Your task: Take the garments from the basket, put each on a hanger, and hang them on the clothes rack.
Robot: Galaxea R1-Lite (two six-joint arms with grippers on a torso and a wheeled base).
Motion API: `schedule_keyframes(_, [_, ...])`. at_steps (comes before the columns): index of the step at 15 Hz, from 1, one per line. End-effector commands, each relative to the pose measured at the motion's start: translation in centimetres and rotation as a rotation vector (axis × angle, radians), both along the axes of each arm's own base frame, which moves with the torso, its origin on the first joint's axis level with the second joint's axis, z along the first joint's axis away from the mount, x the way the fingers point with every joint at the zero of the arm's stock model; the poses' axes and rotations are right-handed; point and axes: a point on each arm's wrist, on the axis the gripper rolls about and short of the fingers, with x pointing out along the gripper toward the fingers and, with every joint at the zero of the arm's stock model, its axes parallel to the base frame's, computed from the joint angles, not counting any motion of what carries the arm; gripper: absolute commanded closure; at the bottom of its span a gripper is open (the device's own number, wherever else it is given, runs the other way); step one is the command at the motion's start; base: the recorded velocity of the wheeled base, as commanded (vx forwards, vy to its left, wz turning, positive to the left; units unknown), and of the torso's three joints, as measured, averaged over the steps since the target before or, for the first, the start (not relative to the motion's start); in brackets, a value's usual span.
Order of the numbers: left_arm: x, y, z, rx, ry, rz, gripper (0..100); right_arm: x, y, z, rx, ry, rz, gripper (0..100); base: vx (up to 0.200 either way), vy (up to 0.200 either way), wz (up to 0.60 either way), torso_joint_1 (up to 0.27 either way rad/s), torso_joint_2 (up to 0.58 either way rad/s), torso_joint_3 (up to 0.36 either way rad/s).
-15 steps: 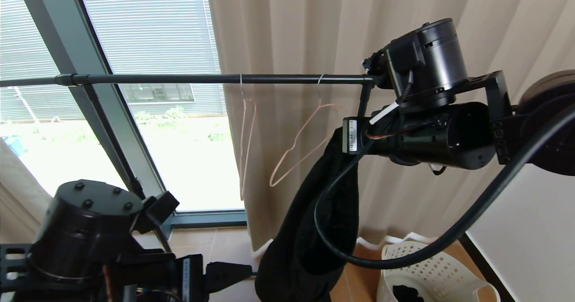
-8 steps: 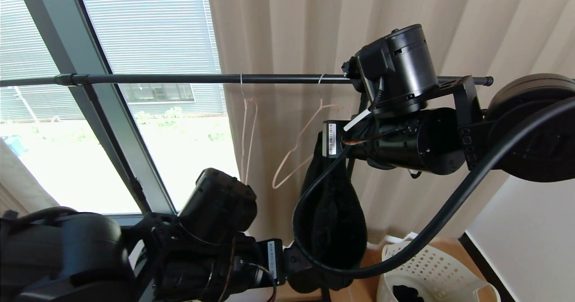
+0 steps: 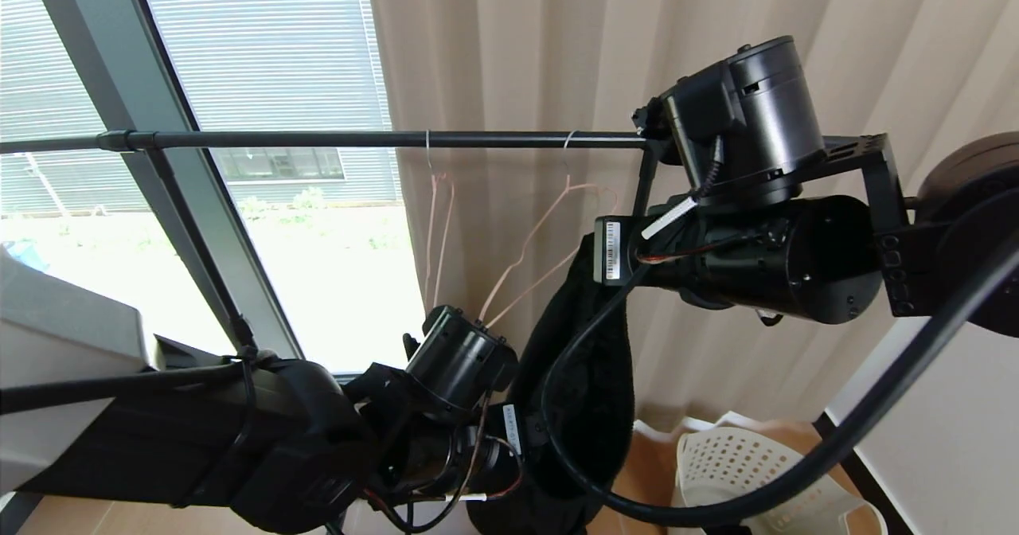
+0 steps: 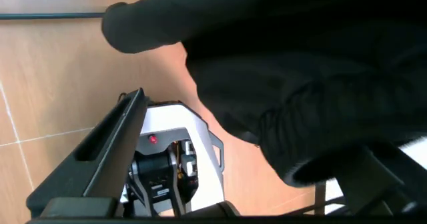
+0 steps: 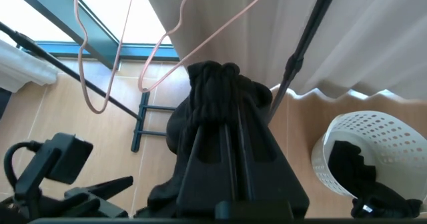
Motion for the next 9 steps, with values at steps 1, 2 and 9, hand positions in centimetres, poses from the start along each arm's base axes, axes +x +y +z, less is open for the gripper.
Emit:
schedule_keyframes(1, [0.6, 0.0, -1.3, 0.032, 0.022, 0.015, 0, -1.4, -1.4, 1.0, 0.023, -0.017, 0.000, 100, 0.000, 0.000, 0.00, 0.000, 0.00, 0.000])
schedule_keyframes(2, [0.6, 0.0, -1.4, 0.038, 0.025, 0.017, 0, -1.5, -1.5, 1.0, 0.023, -0.017, 0.001, 100, 0.000, 0.000, 0.00, 0.000, 0.00, 0.000])
schedule_keyframes(9, [-1.4, 0.5, -0.1, 0.095, -0.060, 0.003, 0, -1.6, -5.0, 0.8, 0.015, -0.016, -0.098, 100, 0.000, 0.000, 0.00, 0.000, 0.00, 0.000])
